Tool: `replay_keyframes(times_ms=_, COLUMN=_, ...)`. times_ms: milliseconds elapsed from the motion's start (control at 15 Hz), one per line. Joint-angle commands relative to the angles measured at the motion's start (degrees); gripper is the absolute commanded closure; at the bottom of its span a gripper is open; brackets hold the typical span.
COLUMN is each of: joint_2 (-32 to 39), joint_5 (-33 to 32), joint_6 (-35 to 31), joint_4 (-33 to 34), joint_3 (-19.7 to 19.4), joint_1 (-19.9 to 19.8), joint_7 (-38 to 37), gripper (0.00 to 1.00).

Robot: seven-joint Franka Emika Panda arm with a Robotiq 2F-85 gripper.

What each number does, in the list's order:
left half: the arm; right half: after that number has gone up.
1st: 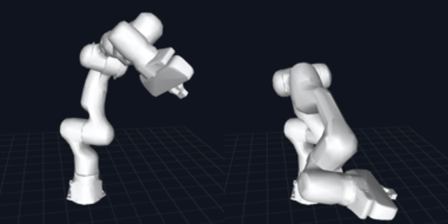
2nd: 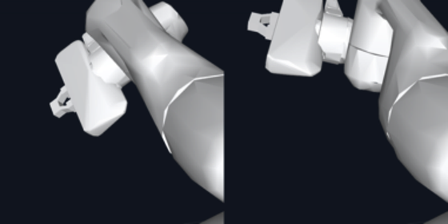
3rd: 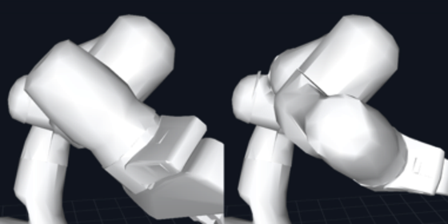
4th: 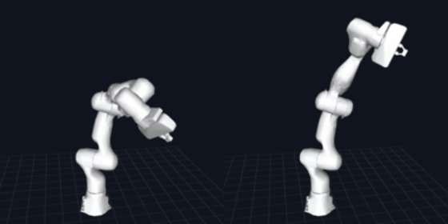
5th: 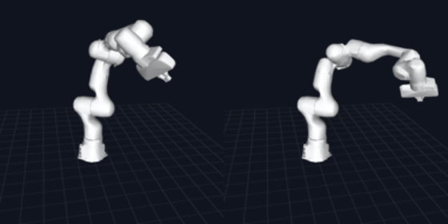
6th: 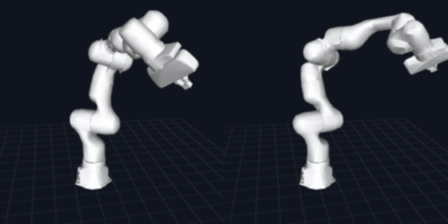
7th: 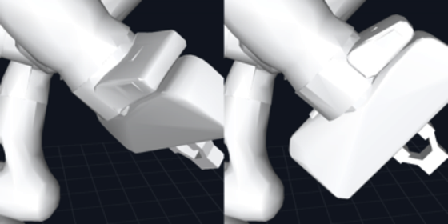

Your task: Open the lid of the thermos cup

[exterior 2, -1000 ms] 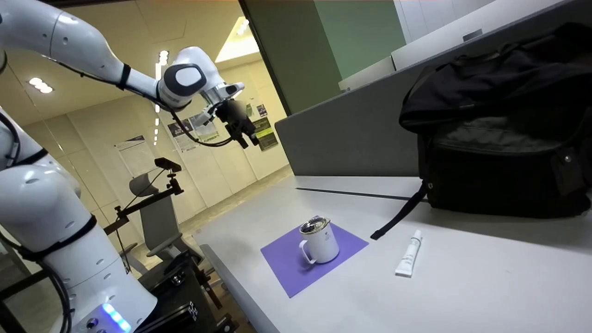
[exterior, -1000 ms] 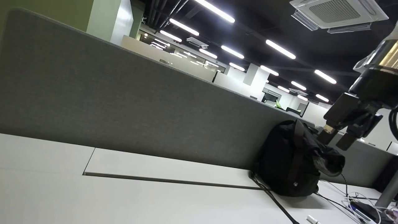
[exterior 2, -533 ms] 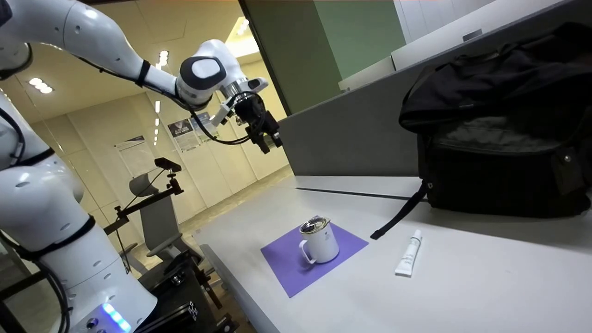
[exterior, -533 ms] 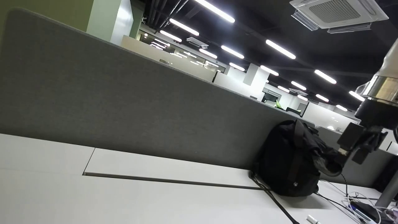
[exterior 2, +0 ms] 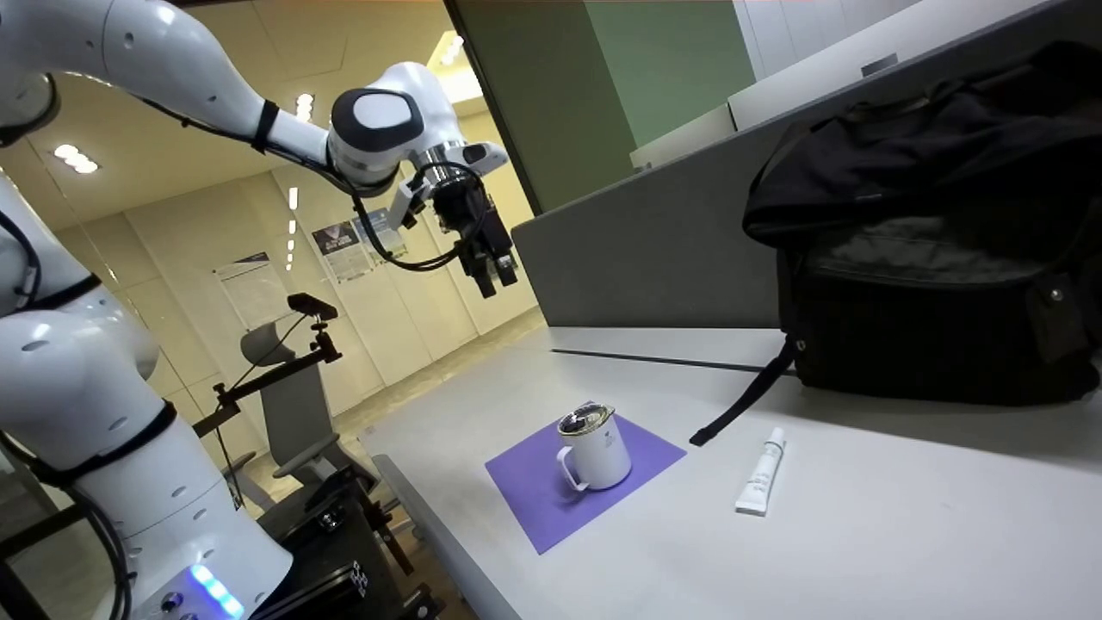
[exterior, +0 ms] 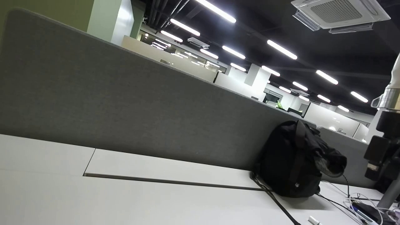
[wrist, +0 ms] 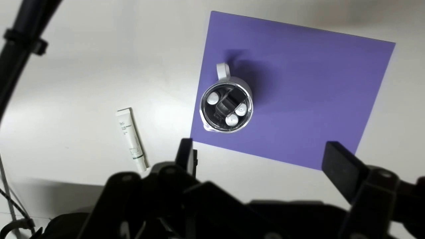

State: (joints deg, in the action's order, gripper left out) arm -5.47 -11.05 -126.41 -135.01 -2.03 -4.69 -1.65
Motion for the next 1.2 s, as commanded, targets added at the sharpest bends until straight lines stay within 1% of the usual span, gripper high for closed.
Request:
replay_keyframes(times_ms=0, joint_2=-0.01, joint_5=-0.01, joint_6=0.18, joint_4=0.09, joint_3=-0.33, joint_1=0.38, joint_7=-0.02, gripper=0.0)
replay_keyframes(times_ms=267, joint_2=-0.01, joint_5=0.0, joint_6=0.23, joint_4=0.09, joint_3=-0.33, joint_1=0.38, joint_7=-0.02, gripper=0.0)
replay_keyframes(times_ms=400, joint_2=0.88, joint_5=-1.9, joint_6=-1.84, joint_4=-0.57, joint_3=-0.31, joint_1=0.25, joint_7=-0.24, gripper=0.0)
replay_keyframes(times_ms=467, joint_2=1.29, joint_5=-2.04, joint_6=-3.92, joint_4=-1.22, joint_3=-0.6, joint_1=0.04, joint_7=0.04, gripper=0.0)
replay_keyframes(times_ms=533, joint_2=1.87, joint_5=-1.89, joint_6=-5.4, joint_4=-1.57, joint_3=-0.85, joint_1=-0.14, joint_7=0.11, gripper=0.18)
replay_keyframes(times_ms=667, joint_2=3.26, joint_5=-1.93, joint_6=-9.55, joint_4=-2.89, joint_3=-1.64, joint_1=-0.54, joint_7=2.63, gripper=0.31)
replay_keyframes(times_ms=733, joint_2=4.04, joint_5=-0.47, joint_6=-10.89, joint_4=-3.41, joint_3=-2.18, joint_1=-0.66, joint_7=5.07, gripper=0.4)
replay_keyframes(times_ms=867, joint_2=6.19, joint_5=0.15, joint_6=-14.11, joint_4=-4.23, joint_3=-3.02, joint_1=-1.11, joint_7=8.51, gripper=0.55)
replay_keyframes(times_ms=933, joint_2=7.44, joint_5=0.37, joint_6=-16.65, joint_4=-4.5, joint_3=-3.42, joint_1=-1.4, joint_7=10.26, gripper=0.61)
replay_keyframes(times_ms=1000, joint_2=8.75, joint_5=1.39, joint_6=-19.39, joint_4=-4.7, joint_3=-3.71, joint_1=-1.71, joint_7=12.44, gripper=0.67)
replay_keyframes(times_ms=1133, joint_2=9.79, joint_5=3.65, joint_6=-22.2, joint_4=-5.42, joint_3=-3.78, joint_1=-2.22, joint_7=16.13, gripper=0.81)
